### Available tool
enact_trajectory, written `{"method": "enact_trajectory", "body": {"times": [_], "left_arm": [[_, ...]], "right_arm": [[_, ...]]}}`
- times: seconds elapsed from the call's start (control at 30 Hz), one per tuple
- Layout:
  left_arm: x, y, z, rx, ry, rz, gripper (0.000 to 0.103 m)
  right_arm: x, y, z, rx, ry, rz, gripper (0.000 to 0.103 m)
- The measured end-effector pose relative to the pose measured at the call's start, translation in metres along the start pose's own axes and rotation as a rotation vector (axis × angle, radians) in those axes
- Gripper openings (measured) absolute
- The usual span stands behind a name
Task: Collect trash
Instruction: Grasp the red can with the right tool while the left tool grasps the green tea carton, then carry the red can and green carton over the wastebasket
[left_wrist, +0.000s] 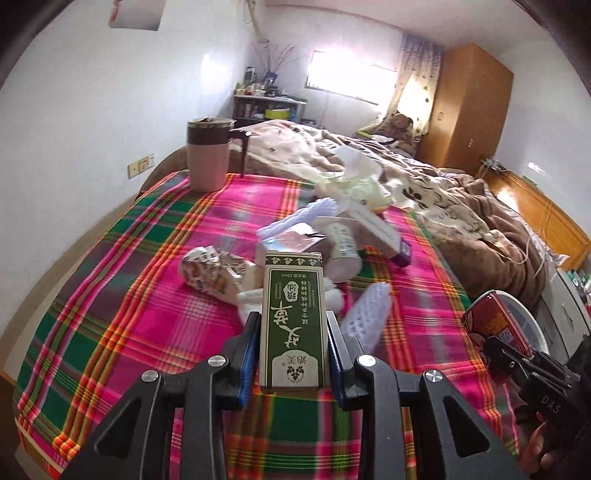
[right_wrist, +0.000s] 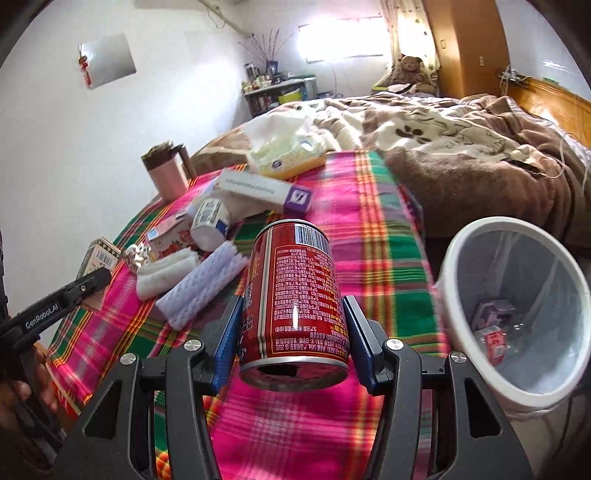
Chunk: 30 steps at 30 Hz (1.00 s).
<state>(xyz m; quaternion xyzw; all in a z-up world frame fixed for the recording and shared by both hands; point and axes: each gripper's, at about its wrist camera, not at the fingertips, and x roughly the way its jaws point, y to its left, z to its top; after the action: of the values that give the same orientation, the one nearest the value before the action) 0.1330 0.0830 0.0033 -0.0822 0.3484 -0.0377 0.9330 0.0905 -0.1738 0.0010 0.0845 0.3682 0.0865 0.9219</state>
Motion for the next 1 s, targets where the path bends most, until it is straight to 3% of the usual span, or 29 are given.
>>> {"method": "enact_trajectory", "body": {"times": [0.37, 1.0], "left_arm": [[-0.016, -0.072, 0.0, 0.111, -0.041, -0.1, 0.033], [-0.004, -0.193, -0.01, 0.28, -0.017, -0.277, 0.033]], "right_arm": [[-0.036, -0.043, 0.003, 0.053, -0.069, -0.064, 0.054], [-0.067, -0.119, 0.003, 0.159, -0.113, -0.208, 0.054]]}}
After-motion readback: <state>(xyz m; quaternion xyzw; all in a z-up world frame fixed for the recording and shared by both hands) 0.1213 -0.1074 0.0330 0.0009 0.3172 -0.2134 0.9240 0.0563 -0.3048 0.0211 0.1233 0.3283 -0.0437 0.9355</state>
